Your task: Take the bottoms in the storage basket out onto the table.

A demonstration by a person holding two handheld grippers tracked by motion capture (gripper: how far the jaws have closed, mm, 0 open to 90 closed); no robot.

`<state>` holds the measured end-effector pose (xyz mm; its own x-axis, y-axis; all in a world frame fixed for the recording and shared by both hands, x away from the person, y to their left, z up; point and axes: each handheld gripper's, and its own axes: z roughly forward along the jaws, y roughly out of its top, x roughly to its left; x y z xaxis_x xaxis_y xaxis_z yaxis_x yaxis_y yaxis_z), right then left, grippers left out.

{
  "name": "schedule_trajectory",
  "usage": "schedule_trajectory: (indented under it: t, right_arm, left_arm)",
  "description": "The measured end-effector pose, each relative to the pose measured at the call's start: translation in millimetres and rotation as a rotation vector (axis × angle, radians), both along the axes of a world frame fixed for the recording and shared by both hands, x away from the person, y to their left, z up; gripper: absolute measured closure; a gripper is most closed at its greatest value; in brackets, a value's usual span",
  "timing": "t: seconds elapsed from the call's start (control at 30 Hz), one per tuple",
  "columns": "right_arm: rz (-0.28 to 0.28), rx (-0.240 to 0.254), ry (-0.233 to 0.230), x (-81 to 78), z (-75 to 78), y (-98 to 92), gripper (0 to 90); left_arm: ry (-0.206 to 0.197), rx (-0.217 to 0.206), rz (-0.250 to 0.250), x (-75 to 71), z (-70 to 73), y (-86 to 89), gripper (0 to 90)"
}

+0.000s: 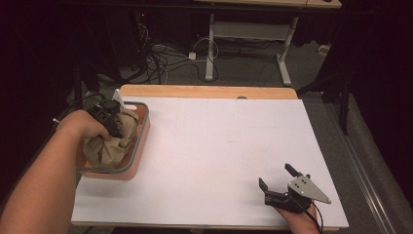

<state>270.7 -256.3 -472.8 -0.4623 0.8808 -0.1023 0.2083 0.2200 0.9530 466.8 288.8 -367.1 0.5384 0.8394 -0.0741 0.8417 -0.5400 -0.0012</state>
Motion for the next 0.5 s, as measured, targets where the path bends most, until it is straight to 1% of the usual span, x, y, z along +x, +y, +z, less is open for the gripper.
schedule_trajectory:
  t: [0.3,0.4,0.43,0.5]
  right_arm:
    - [-0.003,0.003,-0.001,-0.4,0.2,-1.3,2.4]
    - [-0.003,0.004,-0.001,-0.5,0.2,-1.5,2.4]
    - [-0.003,0.004,-0.001,-0.5,0.2,-1.5,2.4]
    - [-0.003,0.003,-0.001,-0.7,0.2,-1.7,2.4]
  left_arm:
    - [-0.005,0.006,-0.018,2.0,10.8,-7.1,61.0]
    - [-0.007,0.006,-0.025,2.9,17.0,-11.2,61.1]
    - [-0.007,0.006,-0.025,2.9,17.0,-11.2,61.0]
    - [-0.01,0.007,-0.03,3.1,22.3,-14.2,61.1]
